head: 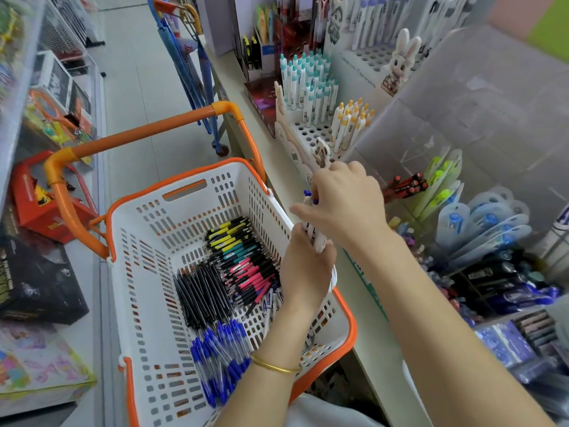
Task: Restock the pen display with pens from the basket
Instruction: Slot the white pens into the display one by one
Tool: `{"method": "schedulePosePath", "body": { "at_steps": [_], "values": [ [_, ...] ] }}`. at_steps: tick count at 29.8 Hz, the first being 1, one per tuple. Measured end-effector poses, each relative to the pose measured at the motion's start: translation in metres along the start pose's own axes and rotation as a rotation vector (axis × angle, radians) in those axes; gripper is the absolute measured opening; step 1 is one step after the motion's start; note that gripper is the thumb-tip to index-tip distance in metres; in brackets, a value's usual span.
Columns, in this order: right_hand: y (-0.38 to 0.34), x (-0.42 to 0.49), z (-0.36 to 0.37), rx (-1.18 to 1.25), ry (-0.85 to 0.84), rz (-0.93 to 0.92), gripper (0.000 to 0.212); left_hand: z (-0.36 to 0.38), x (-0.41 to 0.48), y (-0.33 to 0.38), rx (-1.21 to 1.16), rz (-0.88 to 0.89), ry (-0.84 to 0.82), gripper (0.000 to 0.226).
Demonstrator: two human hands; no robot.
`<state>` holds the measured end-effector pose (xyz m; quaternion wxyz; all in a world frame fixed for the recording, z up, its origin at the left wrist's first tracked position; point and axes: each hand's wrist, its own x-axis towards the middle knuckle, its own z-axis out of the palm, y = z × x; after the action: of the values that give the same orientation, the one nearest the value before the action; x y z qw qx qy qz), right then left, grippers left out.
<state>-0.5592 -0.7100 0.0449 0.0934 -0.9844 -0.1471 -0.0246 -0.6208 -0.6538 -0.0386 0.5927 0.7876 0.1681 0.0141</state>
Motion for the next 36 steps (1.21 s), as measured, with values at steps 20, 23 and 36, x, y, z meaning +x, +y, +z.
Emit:
{"method": "schedulePosePath", "body": {
  "at_steps": [20,23,36],
  "values": [
    [0.014,0.022,0.003,0.520,0.497,0.193,0.022,-0.003,0.009,0.000,-0.092,-0.124,-0.317,0.018],
    [0.013,0.020,-0.007,0.652,0.723,0.157,0.016,-0.002,0.007,-0.004,-0.190,-0.247,-0.381,0.036],
    [0.011,-0.068,0.052,0.596,0.596,0.107,0.011,-0.011,0.020,-0.004,-1.096,-0.462,-0.386,0.020]
  ]
}}
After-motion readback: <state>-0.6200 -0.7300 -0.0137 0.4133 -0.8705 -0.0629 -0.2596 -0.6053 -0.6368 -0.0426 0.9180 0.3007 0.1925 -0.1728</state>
